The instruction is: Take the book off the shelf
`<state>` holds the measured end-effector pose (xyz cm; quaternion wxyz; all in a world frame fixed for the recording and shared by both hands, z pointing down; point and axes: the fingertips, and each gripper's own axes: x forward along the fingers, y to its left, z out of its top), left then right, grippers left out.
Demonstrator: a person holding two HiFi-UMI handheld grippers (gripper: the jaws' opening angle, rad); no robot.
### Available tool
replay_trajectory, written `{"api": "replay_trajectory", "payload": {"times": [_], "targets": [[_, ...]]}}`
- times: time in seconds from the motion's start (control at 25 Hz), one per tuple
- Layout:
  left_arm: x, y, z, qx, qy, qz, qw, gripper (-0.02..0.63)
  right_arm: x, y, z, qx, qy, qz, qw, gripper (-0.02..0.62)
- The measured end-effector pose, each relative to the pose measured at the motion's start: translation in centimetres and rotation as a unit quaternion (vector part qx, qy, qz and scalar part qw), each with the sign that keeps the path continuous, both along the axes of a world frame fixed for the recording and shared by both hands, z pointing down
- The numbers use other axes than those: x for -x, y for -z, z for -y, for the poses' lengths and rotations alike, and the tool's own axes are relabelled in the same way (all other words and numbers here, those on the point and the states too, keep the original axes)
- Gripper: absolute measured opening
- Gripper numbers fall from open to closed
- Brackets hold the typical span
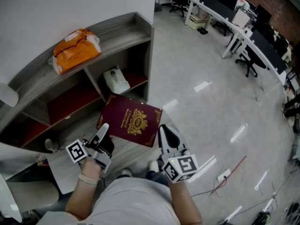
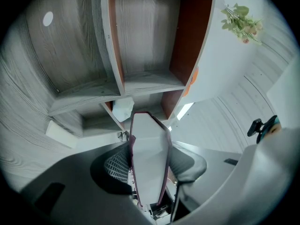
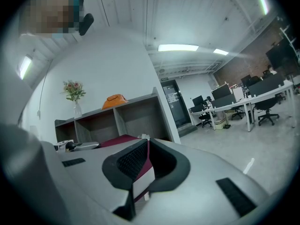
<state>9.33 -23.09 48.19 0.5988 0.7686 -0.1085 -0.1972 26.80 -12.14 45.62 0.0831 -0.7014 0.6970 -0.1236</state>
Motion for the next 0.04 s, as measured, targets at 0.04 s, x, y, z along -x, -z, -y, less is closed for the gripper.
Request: {"api": "replay_trajectory", "payload": {"times": [0.04], "targets": [[0.03,-0.06,0.03,0.001,0.000,0.001,1.0000,0.227,-0.02,0.01,0.03,0.000,-0.001,0.001,1.000,0.025]]}}
